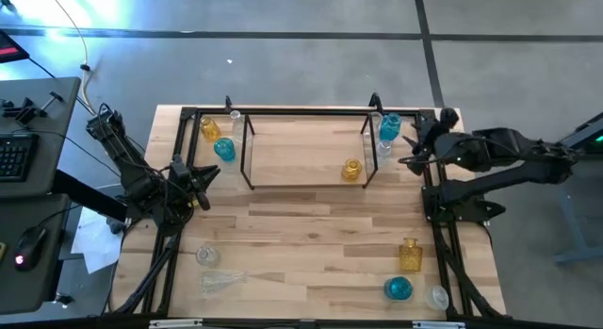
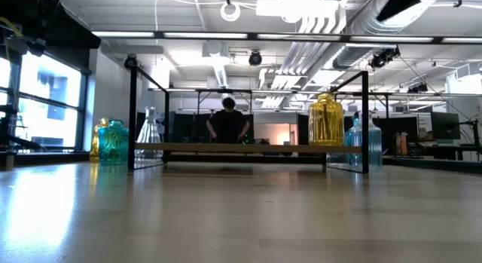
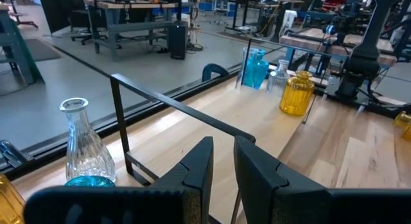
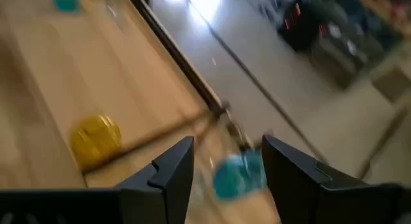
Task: Sort vases onto shelf
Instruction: Put the transparent vase on the shelf
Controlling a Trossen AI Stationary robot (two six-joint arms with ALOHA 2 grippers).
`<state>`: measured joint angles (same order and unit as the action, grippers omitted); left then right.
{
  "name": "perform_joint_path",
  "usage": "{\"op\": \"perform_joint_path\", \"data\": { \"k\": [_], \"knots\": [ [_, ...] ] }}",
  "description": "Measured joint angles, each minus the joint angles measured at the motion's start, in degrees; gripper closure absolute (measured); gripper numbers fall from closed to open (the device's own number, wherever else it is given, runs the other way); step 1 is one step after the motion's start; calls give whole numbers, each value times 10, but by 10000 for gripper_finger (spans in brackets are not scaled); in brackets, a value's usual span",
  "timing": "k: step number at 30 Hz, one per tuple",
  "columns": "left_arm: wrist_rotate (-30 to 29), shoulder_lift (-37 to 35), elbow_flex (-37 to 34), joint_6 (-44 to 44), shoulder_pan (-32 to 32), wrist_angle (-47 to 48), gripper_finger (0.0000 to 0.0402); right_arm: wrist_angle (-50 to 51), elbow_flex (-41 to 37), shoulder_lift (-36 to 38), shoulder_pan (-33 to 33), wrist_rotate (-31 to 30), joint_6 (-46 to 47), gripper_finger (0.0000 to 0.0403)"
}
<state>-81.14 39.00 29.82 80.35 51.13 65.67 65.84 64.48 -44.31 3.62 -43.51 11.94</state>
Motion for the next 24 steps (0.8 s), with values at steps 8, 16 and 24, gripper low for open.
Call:
{"op": "perform_joint_path", "data": {
  "k": [8,16,24],
  "knots": [
    [1,0,0,-11,0,0,346,60,-31,0,-30,20,23,233],
    [2,0,0,-11,0,-17,346,4,-34,0,-30,20,-60,233],
    [2,0,0,-11,0,-24,346,-17,-34,0,-64,32,-74,233]
  ]
}}
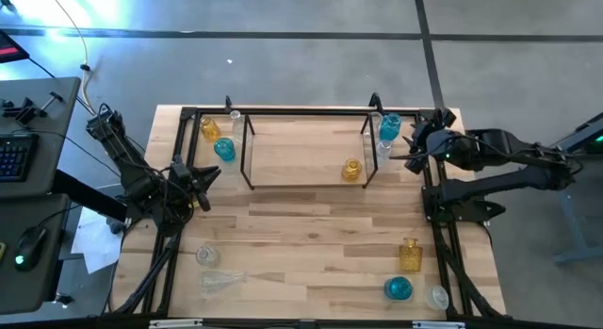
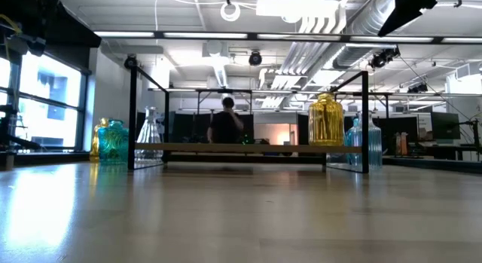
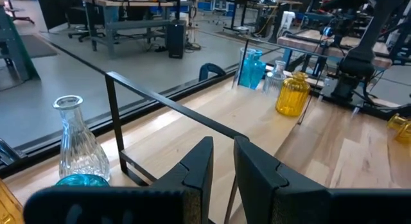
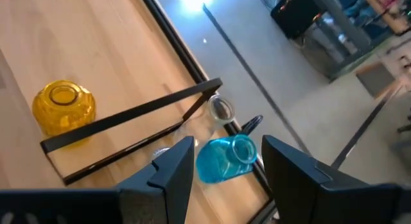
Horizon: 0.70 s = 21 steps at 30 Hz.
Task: Sort vases onto shelf
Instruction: Put the transparent vase on the shelf
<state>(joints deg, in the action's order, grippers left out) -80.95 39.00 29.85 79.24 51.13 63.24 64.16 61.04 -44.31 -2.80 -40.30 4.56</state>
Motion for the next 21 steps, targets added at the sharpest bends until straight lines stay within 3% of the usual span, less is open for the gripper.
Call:
{"op": "perform_joint_path", "data": {
  "k": [9,21],
  "knots": [
    [-2,0,0,-11,0,-2,346,12,0,-7,-108,109,-10,225],
    [12,0,0,-34,0,-2,346,-7,0,-66,-235,208,-50,122]
  ]
}}
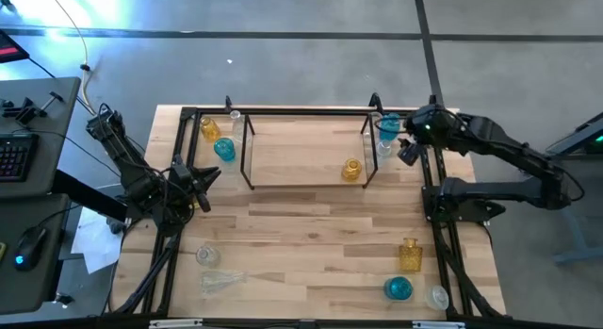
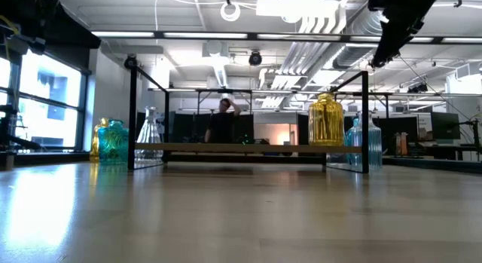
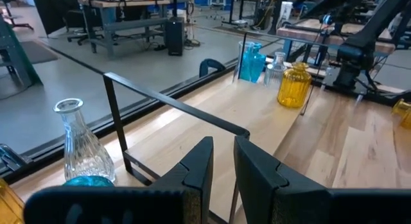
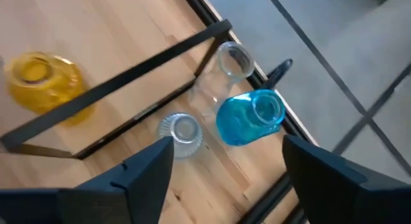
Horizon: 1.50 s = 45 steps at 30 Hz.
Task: Sort vases onto shelf
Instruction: Put the transparent vase on the shelf
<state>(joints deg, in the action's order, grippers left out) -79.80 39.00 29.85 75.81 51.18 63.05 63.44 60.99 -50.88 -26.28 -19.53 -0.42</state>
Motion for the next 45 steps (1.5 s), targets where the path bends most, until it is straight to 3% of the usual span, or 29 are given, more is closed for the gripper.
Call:
{"op": "perform_joint_path", "data": {
  "k": [9,17,23,37,45],
  "knots": [
    [1,0,0,-20,0,0,346,-17,0,-65,-42,-13,-34,115],
    [2,0,0,-22,0,-2,346,-19,0,-68,-74,-12,-34,115],
    [4,0,0,-35,0,-2,346,-30,0,-81,-114,42,-11,115],
    [4,0,0,-35,0,-3,346,-36,0,-187,-124,20,34,115],
    [43,0,0,-52,0,-3,346,-36,0,-195,-112,58,66,115]
  ]
}}
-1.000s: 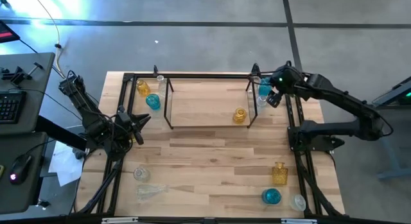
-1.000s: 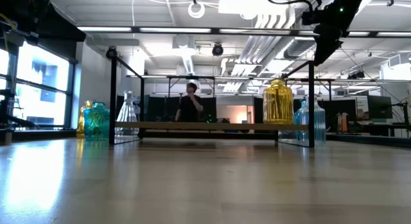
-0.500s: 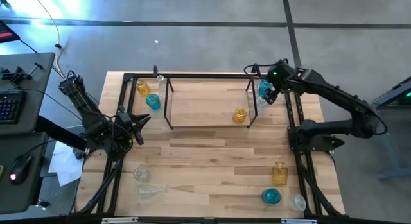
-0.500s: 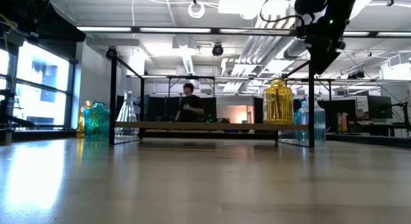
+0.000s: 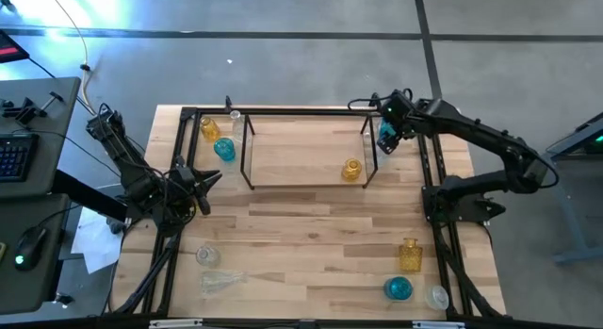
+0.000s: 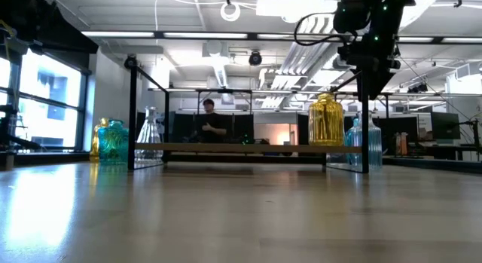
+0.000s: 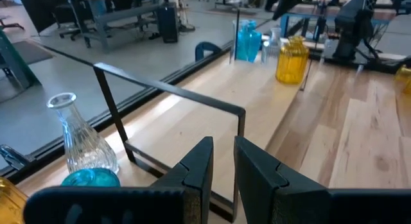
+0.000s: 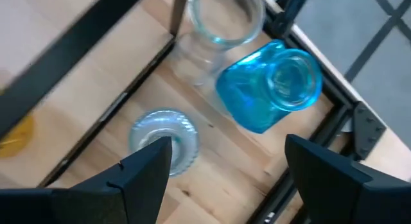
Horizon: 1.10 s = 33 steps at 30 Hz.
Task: Sort vases onto shelf
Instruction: Put the transparent vase on the shelf
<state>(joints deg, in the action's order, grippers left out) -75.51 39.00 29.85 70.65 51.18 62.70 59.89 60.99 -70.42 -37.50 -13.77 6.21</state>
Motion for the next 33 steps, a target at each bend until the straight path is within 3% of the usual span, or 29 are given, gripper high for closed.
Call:
{"op": "perform_joint_path", "data": {
  "k": [16,25,33],
  "knots": [
    [0,0,0,-4,0,0,346,3,-2,-1,56,9,45,115],
    [0,0,0,-4,0,0,346,-91,-106,8,65,16,43,131],
    [1,-1,0,12,0,0,346,-113,-108,33,57,3,23,132]
  ]
}}
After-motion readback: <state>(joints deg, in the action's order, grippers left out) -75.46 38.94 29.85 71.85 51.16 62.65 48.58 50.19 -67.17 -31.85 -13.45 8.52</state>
